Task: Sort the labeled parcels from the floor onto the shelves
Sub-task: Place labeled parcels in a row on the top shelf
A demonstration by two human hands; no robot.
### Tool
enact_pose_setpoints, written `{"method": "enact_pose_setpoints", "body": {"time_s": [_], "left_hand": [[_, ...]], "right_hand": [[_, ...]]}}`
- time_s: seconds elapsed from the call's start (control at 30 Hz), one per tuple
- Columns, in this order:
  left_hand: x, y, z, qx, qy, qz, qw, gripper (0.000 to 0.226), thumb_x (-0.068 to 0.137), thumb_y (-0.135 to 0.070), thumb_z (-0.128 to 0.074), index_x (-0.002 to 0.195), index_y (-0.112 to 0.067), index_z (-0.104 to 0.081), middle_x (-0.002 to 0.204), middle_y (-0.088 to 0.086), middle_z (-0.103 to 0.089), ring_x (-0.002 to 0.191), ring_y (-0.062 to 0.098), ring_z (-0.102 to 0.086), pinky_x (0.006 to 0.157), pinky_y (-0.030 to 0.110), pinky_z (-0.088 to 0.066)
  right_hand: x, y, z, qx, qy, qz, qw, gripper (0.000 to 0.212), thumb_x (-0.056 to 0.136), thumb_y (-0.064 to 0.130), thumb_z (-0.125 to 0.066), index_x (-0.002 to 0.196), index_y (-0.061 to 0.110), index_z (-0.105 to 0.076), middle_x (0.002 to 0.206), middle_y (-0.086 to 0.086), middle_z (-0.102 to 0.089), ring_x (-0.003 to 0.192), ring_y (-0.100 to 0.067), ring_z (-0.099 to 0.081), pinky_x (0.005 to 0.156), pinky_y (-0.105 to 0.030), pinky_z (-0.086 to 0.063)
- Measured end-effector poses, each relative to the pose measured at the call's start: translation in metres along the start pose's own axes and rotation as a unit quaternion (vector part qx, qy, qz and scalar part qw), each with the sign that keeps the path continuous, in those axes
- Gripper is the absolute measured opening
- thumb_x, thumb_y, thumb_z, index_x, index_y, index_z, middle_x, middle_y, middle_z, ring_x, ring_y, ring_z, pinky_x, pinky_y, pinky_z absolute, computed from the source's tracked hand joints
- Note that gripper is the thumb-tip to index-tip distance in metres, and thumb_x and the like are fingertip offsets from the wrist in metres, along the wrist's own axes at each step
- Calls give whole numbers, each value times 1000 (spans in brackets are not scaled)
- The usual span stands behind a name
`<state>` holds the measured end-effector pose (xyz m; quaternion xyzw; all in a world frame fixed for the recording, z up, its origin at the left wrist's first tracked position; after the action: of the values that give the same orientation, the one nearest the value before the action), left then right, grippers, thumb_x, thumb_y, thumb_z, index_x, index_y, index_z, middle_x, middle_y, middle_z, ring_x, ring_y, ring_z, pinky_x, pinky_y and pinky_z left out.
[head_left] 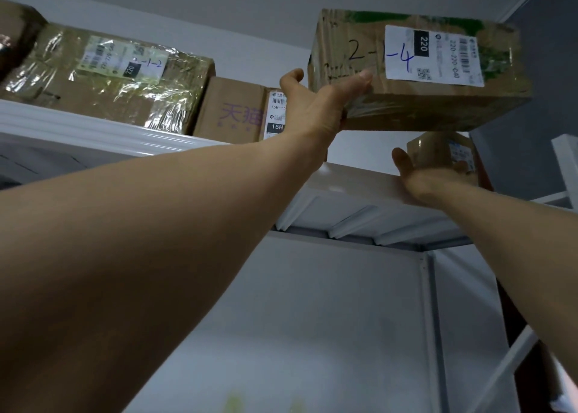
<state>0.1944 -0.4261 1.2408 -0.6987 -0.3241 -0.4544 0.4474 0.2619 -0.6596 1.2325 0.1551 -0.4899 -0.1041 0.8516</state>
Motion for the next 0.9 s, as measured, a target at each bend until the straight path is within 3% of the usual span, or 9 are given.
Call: {"method": "enact_pose_setpoints", "body": {"time_s": [0.07, 0.17, 0.23, 0.3, 0.37, 0.5, 0.67, 0.77, 0.9], "left_hand": [[1, 0, 1, 9, -4, -3, 1000, 96, 76, -19, -82, 146, -24, -16, 124, 18, -52, 95, 25, -67, 64, 22, -58], [2, -1, 2, 35, -13, -11, 999, 97, 75, -21, -84, 145, -23, -16, 127, 18, -52, 101, 27, -65, 82, 34, -59], [2, -4, 2, 61, -28, -24, 997, 97, 71, -24, -86, 142, -24, -19, 129, 17, -50, 107, 32, -62, 93, 43, -55], [3, -13, 3, 73, -39, -45, 996, 98, 64, -27, -88, 137, -25, -23, 130, 17, -49, 110, 35, -61, 94, 46, -54], [5, -24, 5, 86, -45, -68, 993, 101, 54, -31, -88, 134, -26, -26, 131, 17, -48, 110, 36, -61, 91, 46, -55], [7, -42, 14, 138, -98, -117, 979, 101, 48, -39, -88, 131, -26, -32, 127, 9, -42, 109, 30, -59, 86, 43, -57], [3, -41, 14, 169, -109, -128, 971, 100, 46, -46, -88, 129, -26, -35, 125, 6, -41, 110, 28, -58, 86, 41, -57], [-2, -34, 3, 172, -85, -130, 973, 99, 48, -44, -90, 129, -25, -35, 126, 7, -42, 111, 29, -58, 87, 42, -57], [-8, -21, -13, 229, -83, -125, 962, 98, 53, -47, -89, 131, -27, -33, 129, 5, -40, 118, 28, -49, 98, 44, -50]], "right_hand": [[2, -7, 2, 25, 4, -3, 1000, 84, 97, 72, -17, 160, 22, 11, 168, -8, 11, 154, -31, 8, 124, -48, 3], [2, -12, 5, 46, -17, -1, 999, 78, 100, 67, -20, 161, 25, 1, 169, -6, 3, 154, -31, 4, 124, -48, 0], [-2, -11, 8, 58, -49, -18, 997, 72, 102, 62, -20, 159, 18, -20, 167, -11, -13, 152, -36, -7, 123, -47, -7], [-10, -10, 11, 92, -93, -57, 990, 68, 103, 56, -23, 146, 8, -47, 160, -17, -31, 146, -39, -20, 120, -46, -15], [-18, -11, 11, 149, -135, -74, 977, 58, 104, 44, -30, 134, 2, -57, 153, -20, -39, 141, -40, -28, 117, -43, -20], [-36, -12, 15, 218, -192, -83, 953, 38, 101, 22, -37, 124, 4, -62, 143, -22, -49, 131, -42, -41, 111, -40, -29], [-52, -12, 25, 326, -229, -85, 913, 25, 100, 20, -40, 116, 13, -57, 128, -16, -61, 114, -33, -55, 94, -36, -38], [-56, -12, 24, 370, -223, -57, 900, 30, 99, 20, -41, 126, 16, -53, 125, -11, -61, 95, -21, -48, 80, -28, -33], [-55, -12, 23, 366, -203, -31, 908, 38, 98, 20, -43, 135, 22, -49, 130, -9, -59, 101, -23, -51, 82, -28, -34]]}}
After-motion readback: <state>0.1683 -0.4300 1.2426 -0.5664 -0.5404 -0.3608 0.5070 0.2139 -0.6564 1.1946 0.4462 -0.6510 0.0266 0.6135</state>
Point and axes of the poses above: each hand's wrist, its own x-axis towards the middle knuckle, its own z-axis out of the back of the hand, y = z × x, the point moved 5 cm from there along x, towards the middle knuckle
